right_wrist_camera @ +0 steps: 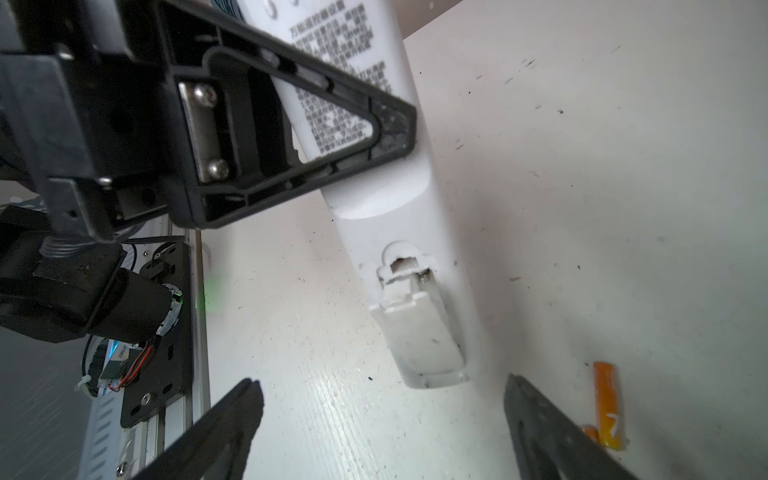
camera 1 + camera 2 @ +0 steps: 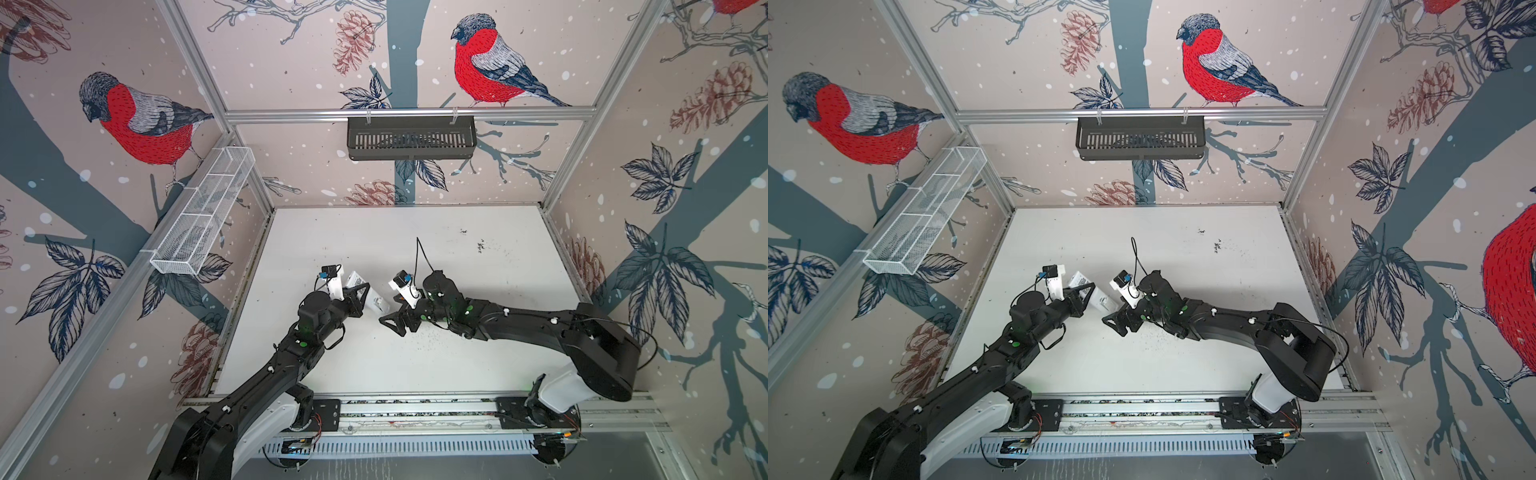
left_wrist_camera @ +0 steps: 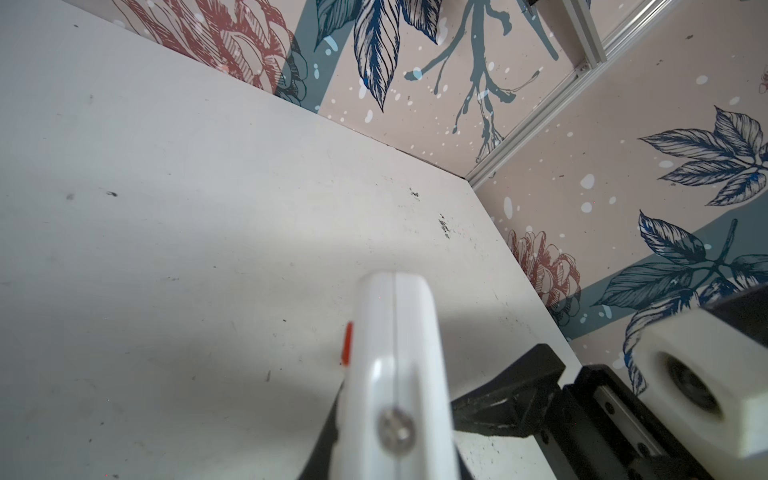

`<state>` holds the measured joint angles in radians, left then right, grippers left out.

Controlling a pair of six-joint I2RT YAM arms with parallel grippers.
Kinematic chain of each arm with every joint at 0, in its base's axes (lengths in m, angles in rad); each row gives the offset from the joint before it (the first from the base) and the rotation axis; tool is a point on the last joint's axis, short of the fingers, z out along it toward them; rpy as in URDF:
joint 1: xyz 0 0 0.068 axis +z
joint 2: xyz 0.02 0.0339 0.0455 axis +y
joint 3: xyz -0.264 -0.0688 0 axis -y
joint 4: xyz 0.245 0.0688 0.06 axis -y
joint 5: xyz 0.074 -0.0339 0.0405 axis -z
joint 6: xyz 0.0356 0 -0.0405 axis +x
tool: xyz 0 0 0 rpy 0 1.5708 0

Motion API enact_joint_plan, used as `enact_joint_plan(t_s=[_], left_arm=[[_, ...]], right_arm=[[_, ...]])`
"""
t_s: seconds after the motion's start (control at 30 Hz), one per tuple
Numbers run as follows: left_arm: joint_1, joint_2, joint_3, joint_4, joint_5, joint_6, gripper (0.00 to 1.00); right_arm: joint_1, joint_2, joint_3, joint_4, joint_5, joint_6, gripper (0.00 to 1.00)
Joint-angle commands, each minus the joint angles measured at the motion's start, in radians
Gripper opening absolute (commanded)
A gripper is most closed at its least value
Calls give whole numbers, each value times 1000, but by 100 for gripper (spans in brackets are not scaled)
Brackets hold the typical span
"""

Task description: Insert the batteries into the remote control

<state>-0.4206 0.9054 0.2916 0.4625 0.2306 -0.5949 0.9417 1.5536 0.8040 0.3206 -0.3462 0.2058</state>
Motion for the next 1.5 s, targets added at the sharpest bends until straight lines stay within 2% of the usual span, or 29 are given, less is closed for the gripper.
enact_joint_plan(t_s=[0.0,0.23,0.6,1.1,1.47], left_arm=[[7,6,17,5,72,13,0],[16,4,9,27,103,3,0],[16,15,9,43,127,-7,0],[23,21,2,51,127,-12,0],[28,26,-1,48,115,-13,0]], right_arm=[[0,-5,4,42,33,-15,88],[2,0,8,52,63,-14,80],[17,32,34,55,72,-17,74],[40,61,67,33,97,-33,45],[40,29,62,34,109,-38,35]])
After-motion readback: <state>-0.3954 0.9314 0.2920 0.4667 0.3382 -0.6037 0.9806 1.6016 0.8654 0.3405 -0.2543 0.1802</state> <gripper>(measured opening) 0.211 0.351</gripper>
